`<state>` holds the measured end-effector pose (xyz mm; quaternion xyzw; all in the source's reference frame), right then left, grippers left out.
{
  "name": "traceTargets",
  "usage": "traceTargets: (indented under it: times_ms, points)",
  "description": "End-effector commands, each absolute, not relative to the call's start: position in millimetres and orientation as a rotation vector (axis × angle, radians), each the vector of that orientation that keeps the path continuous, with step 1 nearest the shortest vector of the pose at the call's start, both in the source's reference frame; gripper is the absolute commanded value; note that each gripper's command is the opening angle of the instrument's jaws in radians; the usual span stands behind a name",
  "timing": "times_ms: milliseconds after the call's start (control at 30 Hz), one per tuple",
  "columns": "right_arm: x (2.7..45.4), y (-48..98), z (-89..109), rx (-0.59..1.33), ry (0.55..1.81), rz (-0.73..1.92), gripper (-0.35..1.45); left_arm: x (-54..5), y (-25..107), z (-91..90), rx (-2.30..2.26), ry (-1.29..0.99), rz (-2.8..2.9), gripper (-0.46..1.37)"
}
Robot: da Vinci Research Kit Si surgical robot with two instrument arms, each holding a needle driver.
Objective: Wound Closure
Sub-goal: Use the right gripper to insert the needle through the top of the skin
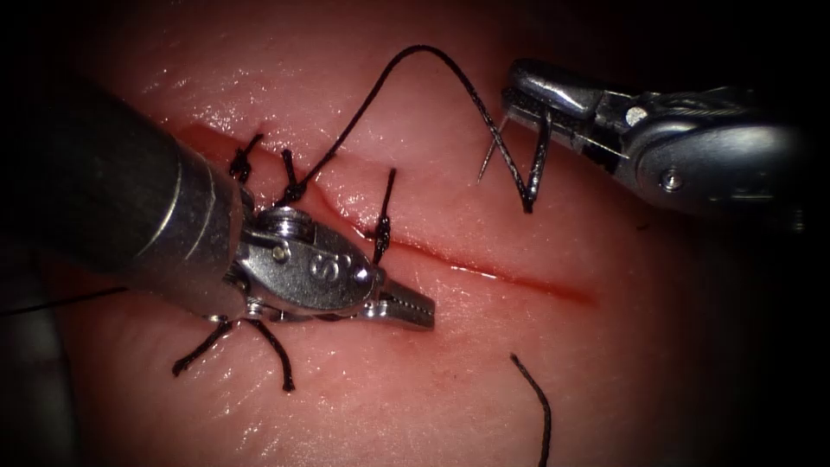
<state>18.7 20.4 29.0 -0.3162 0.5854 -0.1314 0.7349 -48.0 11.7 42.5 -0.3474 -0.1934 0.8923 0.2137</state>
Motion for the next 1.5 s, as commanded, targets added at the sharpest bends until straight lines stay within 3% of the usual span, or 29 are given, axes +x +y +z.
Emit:
traceTargets:
  times_ms: [33,1500]
  points:
    - [18.7,20.4,29.1,-0.698,1.288,-0.287,-0.35,-48.0,11.7,42.6,-0.968,-0.549,2.476,-0.34]
    - [20.3,18.1,32.0,-0.691,1.29,-0.293,-0.35,-47.9,11.9,42.8,-0.979,-0.545,2.472,-0.35]
